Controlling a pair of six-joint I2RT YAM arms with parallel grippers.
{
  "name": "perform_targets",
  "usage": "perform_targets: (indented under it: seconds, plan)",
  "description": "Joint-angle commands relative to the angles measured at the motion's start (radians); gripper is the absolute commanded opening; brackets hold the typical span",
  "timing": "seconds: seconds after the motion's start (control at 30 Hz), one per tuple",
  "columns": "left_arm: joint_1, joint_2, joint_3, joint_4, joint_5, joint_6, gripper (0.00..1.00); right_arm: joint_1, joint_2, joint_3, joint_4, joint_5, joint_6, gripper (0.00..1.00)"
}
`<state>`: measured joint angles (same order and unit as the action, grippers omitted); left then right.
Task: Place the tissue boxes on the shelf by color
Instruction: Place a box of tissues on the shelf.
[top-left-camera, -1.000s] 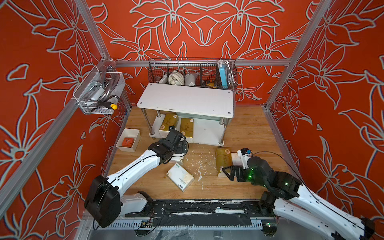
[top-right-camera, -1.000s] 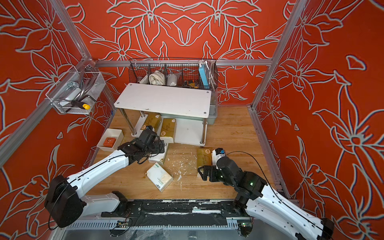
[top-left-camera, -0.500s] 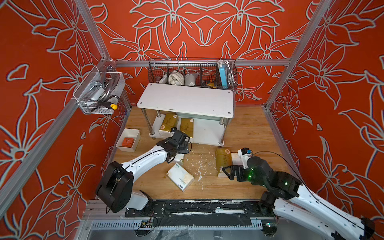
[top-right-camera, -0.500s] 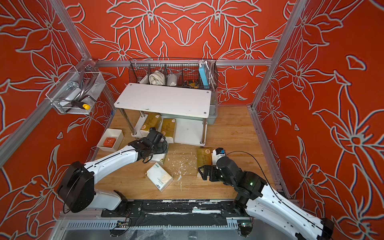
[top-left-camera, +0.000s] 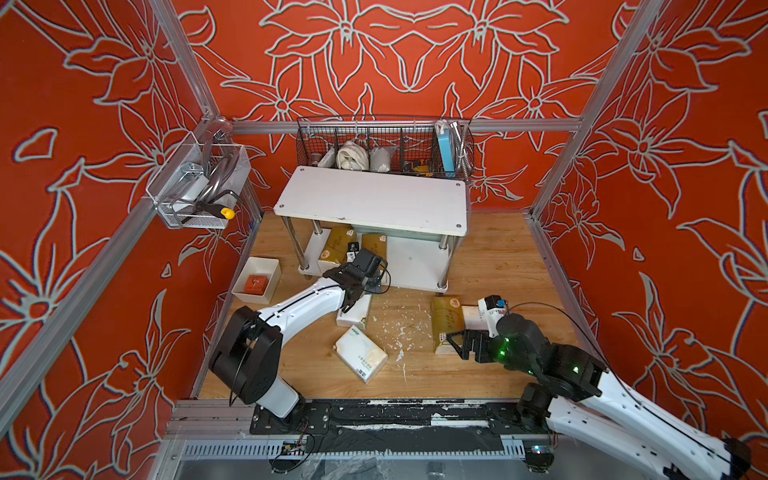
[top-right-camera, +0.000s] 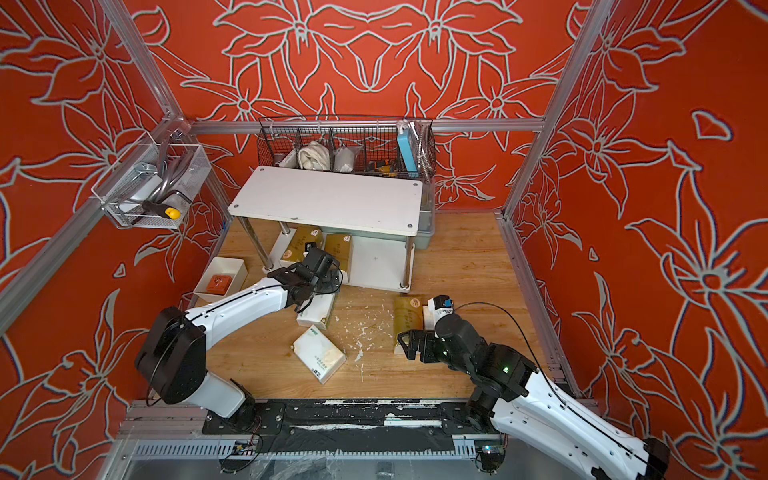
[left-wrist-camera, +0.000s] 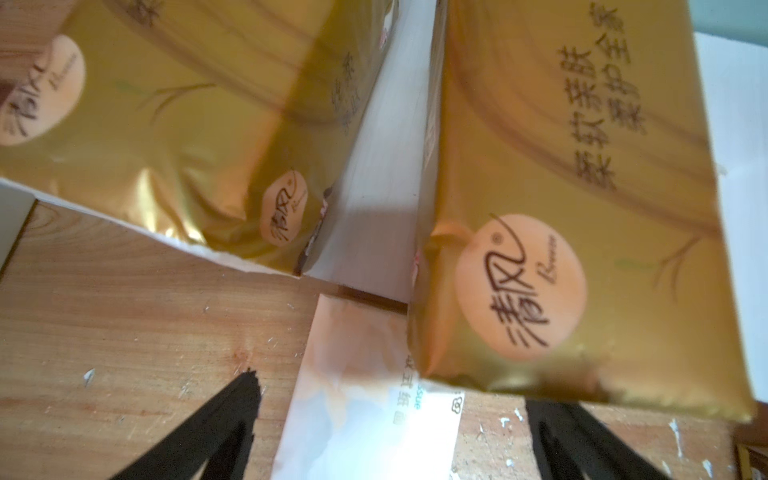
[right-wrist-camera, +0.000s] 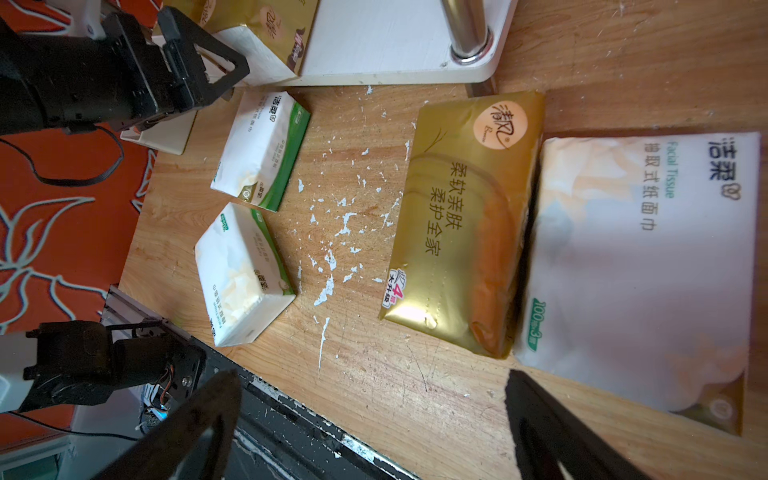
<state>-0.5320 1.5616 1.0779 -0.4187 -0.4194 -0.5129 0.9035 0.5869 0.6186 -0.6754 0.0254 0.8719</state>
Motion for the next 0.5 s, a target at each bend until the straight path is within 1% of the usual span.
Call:
perform_targets:
  seconds: [0.0, 0.47]
  plan:
    - [-0.003, 0.024, 0.038, -0.032, -0.052, 0.019, 0.99, -0.003, -0.010, -0.003, -0.024, 0.022, -0.002, 0.99]
    - [0.000, 0.045, 0.066, -0.042, -0.087, 0.054, 0.99, -0.003, -0.029, -0.004, -0.040, 0.028, -0.003, 0.99]
